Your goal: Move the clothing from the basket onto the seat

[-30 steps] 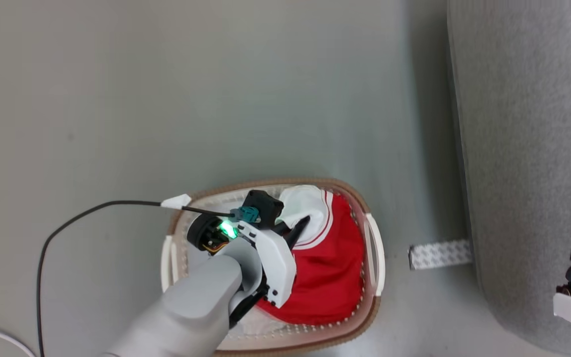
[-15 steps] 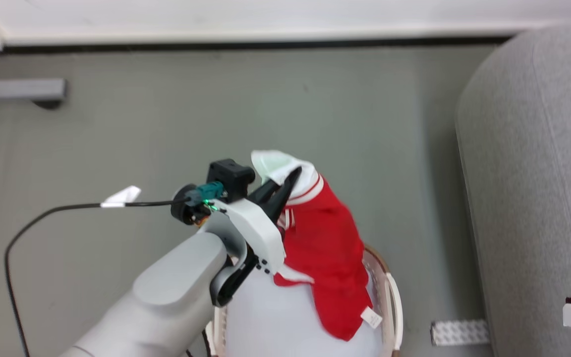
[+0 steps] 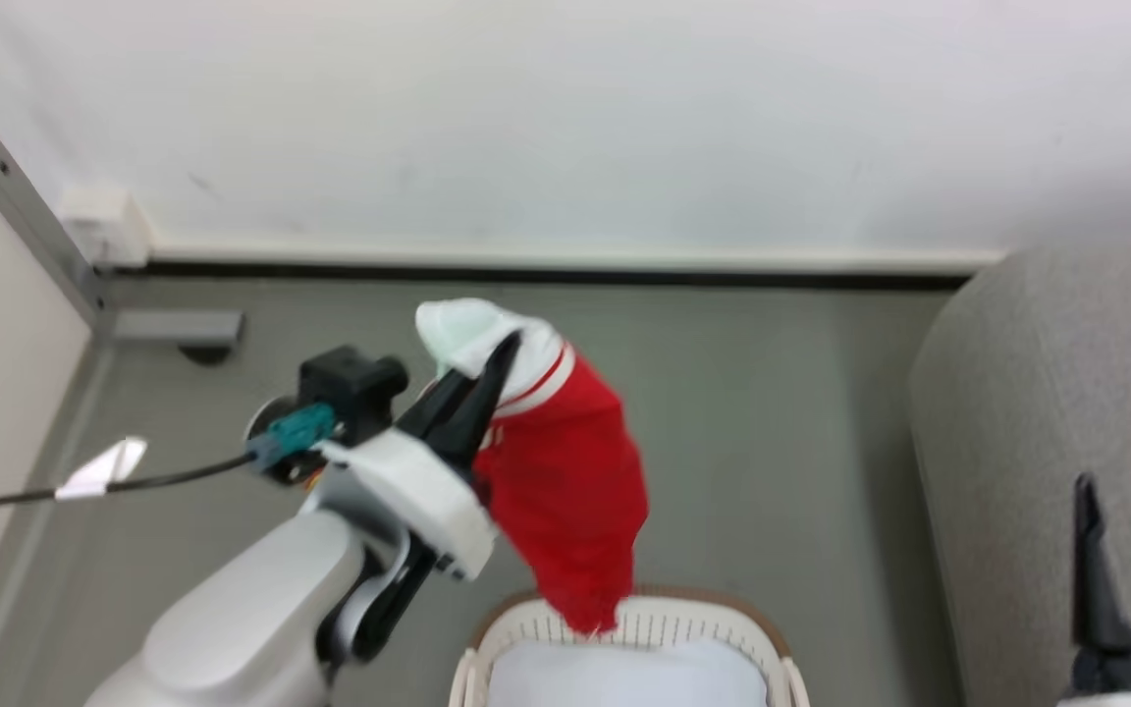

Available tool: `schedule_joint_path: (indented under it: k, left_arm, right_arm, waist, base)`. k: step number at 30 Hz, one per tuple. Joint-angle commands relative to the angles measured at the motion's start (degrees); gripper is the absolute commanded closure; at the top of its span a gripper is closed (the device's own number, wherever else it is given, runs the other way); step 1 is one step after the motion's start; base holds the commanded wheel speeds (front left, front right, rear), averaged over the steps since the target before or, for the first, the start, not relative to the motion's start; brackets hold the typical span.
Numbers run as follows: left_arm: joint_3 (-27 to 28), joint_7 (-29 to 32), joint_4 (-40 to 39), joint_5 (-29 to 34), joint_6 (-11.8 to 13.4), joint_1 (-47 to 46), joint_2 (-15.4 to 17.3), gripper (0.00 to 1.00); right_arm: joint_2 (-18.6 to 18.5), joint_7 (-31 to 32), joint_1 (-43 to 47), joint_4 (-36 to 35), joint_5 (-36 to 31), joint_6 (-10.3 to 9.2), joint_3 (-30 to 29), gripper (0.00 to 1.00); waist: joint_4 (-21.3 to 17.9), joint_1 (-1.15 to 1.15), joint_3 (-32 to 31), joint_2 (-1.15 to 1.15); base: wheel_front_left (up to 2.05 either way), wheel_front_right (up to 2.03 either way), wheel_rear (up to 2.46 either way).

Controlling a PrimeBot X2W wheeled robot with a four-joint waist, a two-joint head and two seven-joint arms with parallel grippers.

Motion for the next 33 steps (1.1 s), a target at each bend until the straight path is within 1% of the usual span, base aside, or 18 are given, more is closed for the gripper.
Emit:
schedule_joint_path:
  k: [1,4,7,10,12,15,22,26,29,33]
  left_arm:
    - [0.19,0.34,-0.74,-0.42,0.71,2.13,1.24,1.0]
    - [0.57,1.56,-3.44,-1.13,2.21,4.25,3.6,1.0]
    - [0.62,2.61,-6.03,-1.55,3.48,5.9,5.3,1.0]
    - [0.65,3.43,-8.45,-1.6,4.46,6.24,6.12,1.0]
    - [0.43,4.06,-9.85,-1.4,4.85,6.4,6.51,1.0]
    - [0.22,4.61,-11.93,-1.12,5.27,6.27,6.83,1.0]
    - [-0.76,5.71,-17.08,-0.29,5.54,5.01,6.28,1.0]
    - [-1.78,6.59,-19.84,-0.01,5.43,4.58,5.38,1.0]
    - [-2.99,7.29,-21.28,0.43,5.15,4.21,4.4,1.0]
    - [-4.83,8.26,-22.16,0.94,4.6,3.32,2.18,1.0]
  right_arm:
    - [-0.61,0.02,1.79,0.89,-0.15,-0.11,0.85,0.0]
    - [-0.97,0.02,3.52,1.88,0.56,-0.11,2.53,0.0]
    - [-1.09,0.02,4.55,1.96,1.1,-0.11,3.71,0.0]
    - [-1.3,0.02,4.85,1.48,1.46,-0.11,5.61,0.0]
    - [-1.86,0.02,4.59,1.22,2.0,-0.11,8.43,0.0]
    - [-3.51,0.53,3.46,0.45,2.89,-0.11,14.26,0.0]
    - [-8.46,4.54,-2.27,-1.37,5.33,-0.11,30.96,0.0]
    - [-9.7,5.79,-7.66,0.19,6.69,-0.11,38.51,0.0]
    - [-9.69,6.46,-11.61,2.45,7.51,-0.11,42.5,0.0]
    - [-8.09,5.78,-15.11,6.63,8.02,-0.11,44.11,0.0]
  waist:
    - [0.35,0.02,-4.41,0.0]
    - [0.15,0.02,-7.3,0.0]
    - [0.17,0.02,-8.37,0.0]
    - [0.4,0.02,-8.54,0.0]
    - [0.48,0.02,-8.53,0.0]
    - [0.56,0.02,-8.39,0.0]
    - [0.53,0.02,-8.23,0.0]
    - [0.53,0.02,-8.35,0.0]
    - [0.71,0.02,-8.4,0.0]
    - [1.57,0.02,-8.44,0.0]
  base:
    - [0.0,0.0,0.0]
    - [0.0,0.0,0.0]
    - [0.0,0.0,0.0]
    - [0.0,0.0,0.0]
    - [0.0,0.0,0.0]
    - [0.0,0.0,0.0]
    - [0.0,0.0,0.0]
    - [0.0,0.0,0.0]
    - [0.0,0.0,0.0]
    - [0.0,0.0,0.0]
